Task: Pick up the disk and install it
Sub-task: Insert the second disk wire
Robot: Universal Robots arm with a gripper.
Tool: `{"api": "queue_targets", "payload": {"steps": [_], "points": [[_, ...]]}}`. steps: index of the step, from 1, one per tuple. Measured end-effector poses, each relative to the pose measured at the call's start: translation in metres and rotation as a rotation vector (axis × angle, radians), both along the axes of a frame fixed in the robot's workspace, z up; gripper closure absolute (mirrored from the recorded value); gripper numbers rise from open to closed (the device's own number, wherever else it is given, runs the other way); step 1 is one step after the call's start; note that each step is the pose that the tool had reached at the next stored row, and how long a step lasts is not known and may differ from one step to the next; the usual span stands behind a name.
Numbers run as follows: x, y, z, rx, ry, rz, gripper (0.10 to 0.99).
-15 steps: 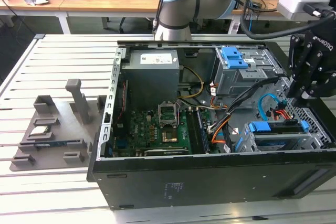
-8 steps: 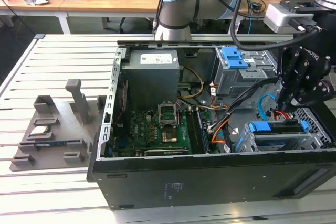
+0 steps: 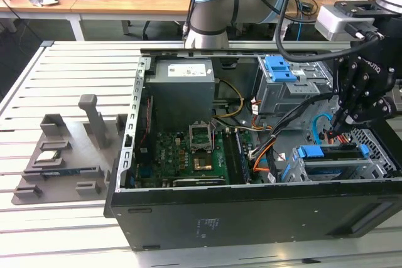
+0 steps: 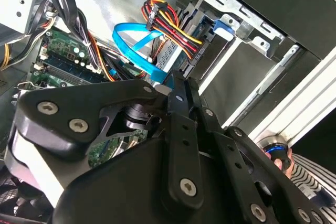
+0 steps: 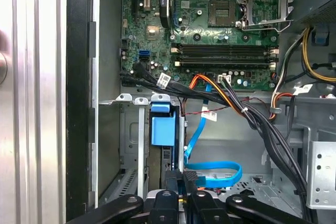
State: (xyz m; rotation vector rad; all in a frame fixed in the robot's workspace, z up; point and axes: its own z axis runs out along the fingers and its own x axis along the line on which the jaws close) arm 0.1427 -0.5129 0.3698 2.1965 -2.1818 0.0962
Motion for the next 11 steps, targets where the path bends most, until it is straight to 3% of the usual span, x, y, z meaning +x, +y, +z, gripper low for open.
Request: {"api": "queue_targets", "payload": {"steps": [5,11], "points": [[0.0001,-0.0035,-0.0004,-0.001,0.0,0.0,0.925],[0.0,-0.0075,-0.0109,-0.002,0.0,0.0,0.925]]}}
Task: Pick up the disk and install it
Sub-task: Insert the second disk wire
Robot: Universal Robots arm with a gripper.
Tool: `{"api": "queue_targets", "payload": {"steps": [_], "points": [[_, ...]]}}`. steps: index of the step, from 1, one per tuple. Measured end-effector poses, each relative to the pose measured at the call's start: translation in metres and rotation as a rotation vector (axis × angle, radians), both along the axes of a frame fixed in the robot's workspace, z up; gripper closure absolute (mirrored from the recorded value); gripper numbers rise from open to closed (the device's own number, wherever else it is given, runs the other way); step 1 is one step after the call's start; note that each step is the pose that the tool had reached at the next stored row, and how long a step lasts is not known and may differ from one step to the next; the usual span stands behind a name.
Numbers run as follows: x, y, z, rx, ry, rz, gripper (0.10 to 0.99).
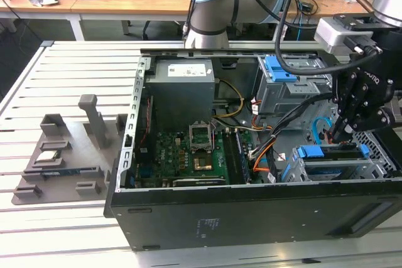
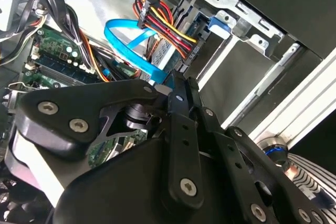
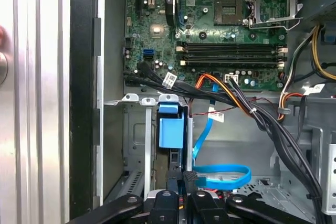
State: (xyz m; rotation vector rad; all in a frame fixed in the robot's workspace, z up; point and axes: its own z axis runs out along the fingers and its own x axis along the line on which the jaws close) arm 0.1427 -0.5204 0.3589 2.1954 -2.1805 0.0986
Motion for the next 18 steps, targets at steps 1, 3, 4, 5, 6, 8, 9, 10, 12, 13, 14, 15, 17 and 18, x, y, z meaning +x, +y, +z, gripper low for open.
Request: {"api": "queue_targets", "payload": {"steps": [1,3,4,5,6,8,9,10,12,13,14,15,17,18], "points": [[0.0,0.0,-0.0025,0.0,0.0,0.0,0.925],[0.0,0.0,-0.0062,0.0,0.0,0.0,0.925],[0.0,0.0,-0.0071,0.0,0.0,0.0,0.925],[0.0002,0.0,-0.0083,0.0,0.0,0.0,0.925],[0.0007,0.0,-0.0094,0.0,0.0,0.0,0.925],[0.0017,0.0,-0.0113,0.0,0.0,0.0,0.925],[0.0018,0.0,-0.0123,0.0,0.0,0.0,0.925],[0.0019,-0.0002,-0.0131,0.0,0.0,0.0,0.925],[0.0013,-0.0007,-0.0148,0.0,-0.0001,0.0,0.925],[0.0006,-0.0007,-0.0151,0.0,-0.0001,0.0,0.925],[0.0001,-0.0007,-0.0152,0.0,-0.0001,0.0,0.925],[-0.0007,-0.0008,-0.0153,0.0,0.0,0.0,0.925],[-0.003,-0.0007,-0.0153,0.0,-0.0001,0.0,0.925],[-0.0044,-0.0007,-0.0154,0.0,0.0,0.0,0.925]]}}
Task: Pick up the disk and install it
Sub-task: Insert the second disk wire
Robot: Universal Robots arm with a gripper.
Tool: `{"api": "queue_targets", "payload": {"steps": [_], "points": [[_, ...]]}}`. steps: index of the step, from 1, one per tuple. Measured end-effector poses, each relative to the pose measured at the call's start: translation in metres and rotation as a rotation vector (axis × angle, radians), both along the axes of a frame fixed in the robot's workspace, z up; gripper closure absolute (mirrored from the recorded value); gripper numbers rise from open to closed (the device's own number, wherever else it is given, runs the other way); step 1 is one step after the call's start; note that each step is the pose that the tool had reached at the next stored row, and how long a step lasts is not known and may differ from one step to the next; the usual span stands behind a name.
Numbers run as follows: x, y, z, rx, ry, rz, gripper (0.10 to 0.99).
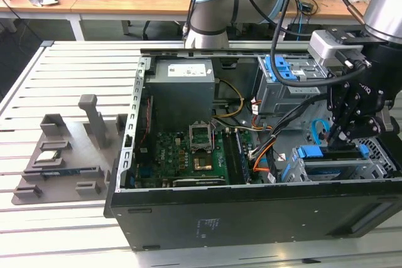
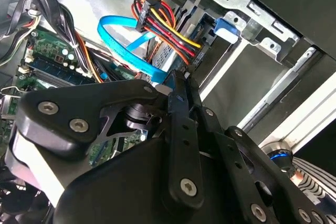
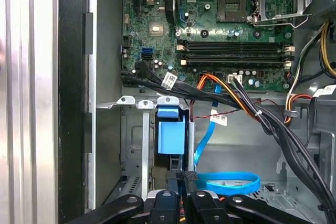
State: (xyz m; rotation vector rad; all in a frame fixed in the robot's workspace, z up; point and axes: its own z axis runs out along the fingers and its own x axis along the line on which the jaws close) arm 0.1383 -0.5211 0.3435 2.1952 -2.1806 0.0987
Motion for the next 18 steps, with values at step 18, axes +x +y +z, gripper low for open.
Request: {"api": "queue_targets", "payload": {"steps": [18], "points": [[0.0104,-0.0029,0.0028,0.011,0.018,0.0,0.925]]}}
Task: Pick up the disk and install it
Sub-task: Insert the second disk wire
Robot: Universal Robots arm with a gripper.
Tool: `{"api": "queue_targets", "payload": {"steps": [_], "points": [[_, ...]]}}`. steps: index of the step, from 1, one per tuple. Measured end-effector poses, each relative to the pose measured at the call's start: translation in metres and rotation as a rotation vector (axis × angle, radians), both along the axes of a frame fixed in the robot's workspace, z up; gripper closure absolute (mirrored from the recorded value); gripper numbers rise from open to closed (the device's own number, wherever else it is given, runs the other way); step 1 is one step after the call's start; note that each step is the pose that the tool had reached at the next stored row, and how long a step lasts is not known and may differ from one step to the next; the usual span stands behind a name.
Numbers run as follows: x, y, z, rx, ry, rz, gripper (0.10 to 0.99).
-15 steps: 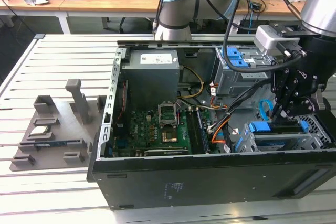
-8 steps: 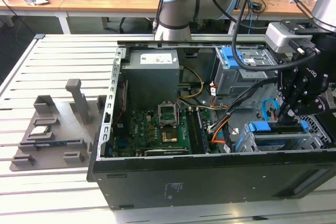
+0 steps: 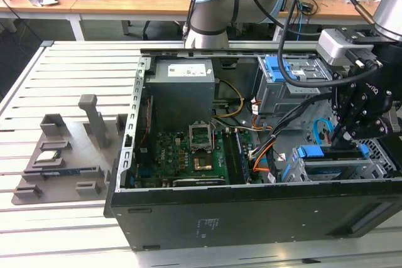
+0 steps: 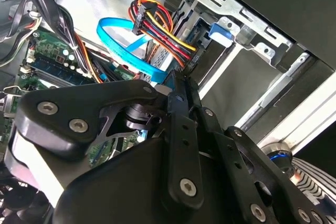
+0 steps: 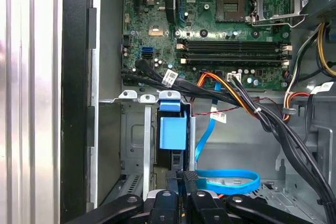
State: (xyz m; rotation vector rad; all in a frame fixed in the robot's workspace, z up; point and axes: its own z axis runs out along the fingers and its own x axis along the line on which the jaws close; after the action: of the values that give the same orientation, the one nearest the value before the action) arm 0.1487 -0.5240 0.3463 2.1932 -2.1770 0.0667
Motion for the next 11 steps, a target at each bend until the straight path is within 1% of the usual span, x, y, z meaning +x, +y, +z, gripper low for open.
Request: {"api": "queue_targets", "payload": {"steps": [6,11], "points": [[0.0004,-0.0002,-0.0016,0.0,0.0016,0.0,0.925],[0.0004,-0.0007,-0.0026,0.0,0.002,0.0,0.925]]}}
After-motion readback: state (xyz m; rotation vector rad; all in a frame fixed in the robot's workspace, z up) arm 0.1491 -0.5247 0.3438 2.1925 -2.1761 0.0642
